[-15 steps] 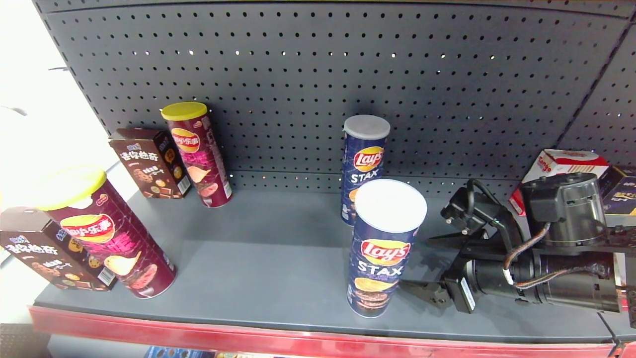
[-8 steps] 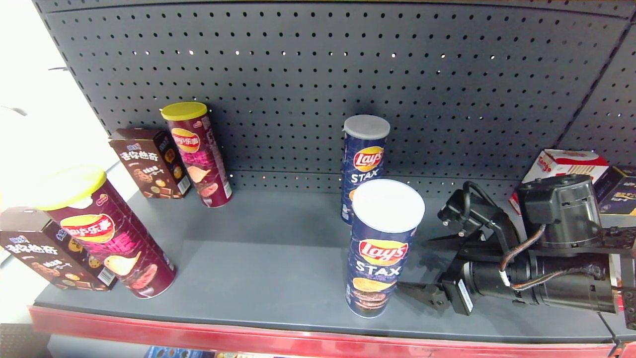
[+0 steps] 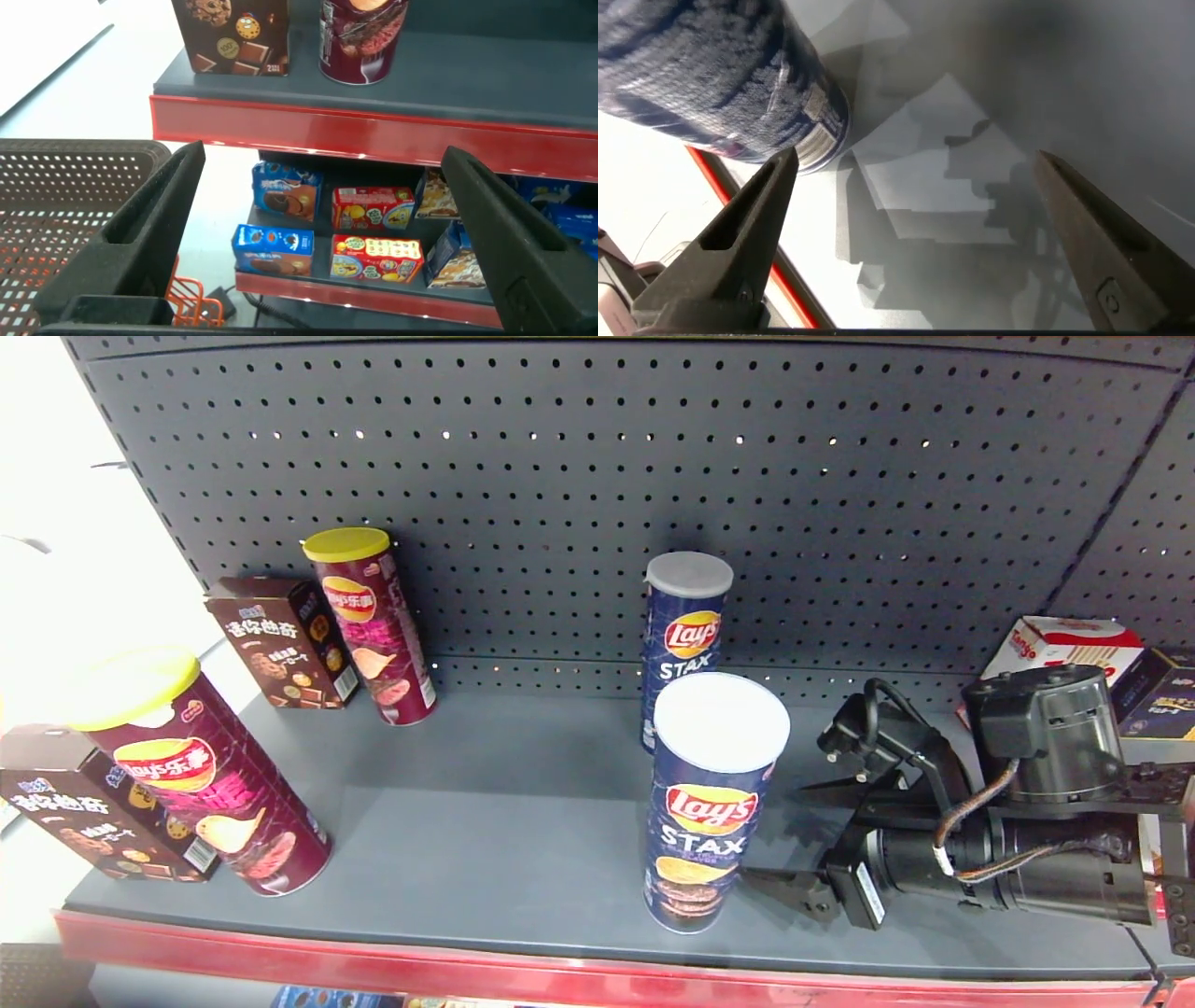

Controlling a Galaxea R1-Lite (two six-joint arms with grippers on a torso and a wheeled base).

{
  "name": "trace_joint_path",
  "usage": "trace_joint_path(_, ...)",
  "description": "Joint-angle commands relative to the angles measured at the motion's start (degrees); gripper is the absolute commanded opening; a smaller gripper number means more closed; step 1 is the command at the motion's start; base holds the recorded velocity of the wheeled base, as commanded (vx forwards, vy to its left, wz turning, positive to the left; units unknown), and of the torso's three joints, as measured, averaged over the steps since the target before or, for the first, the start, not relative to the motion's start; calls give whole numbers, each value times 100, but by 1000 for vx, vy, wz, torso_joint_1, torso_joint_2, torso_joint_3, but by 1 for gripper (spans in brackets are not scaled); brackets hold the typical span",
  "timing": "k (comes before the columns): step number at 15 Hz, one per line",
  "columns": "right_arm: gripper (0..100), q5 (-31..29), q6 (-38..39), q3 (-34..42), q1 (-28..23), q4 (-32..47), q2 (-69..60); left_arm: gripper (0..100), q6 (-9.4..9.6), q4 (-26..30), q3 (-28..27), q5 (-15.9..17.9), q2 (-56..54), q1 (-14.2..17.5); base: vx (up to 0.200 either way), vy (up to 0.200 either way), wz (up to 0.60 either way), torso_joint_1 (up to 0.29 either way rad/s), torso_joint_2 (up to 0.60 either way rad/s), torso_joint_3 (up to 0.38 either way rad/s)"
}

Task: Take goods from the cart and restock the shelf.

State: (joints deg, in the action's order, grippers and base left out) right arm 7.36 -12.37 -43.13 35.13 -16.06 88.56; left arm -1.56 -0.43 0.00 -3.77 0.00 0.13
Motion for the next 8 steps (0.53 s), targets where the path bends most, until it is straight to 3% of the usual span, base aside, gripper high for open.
trace_joint_path(1,100,2,-2,-20,-6,-3,-15,100,-2,-1,0,-1,9,4,0,0,0,0,0,0)
trace_joint_path(8,100,2,-2,-20,2,-3,47,100,7,-1,0,8,9,4,0,0,0,0,0,0)
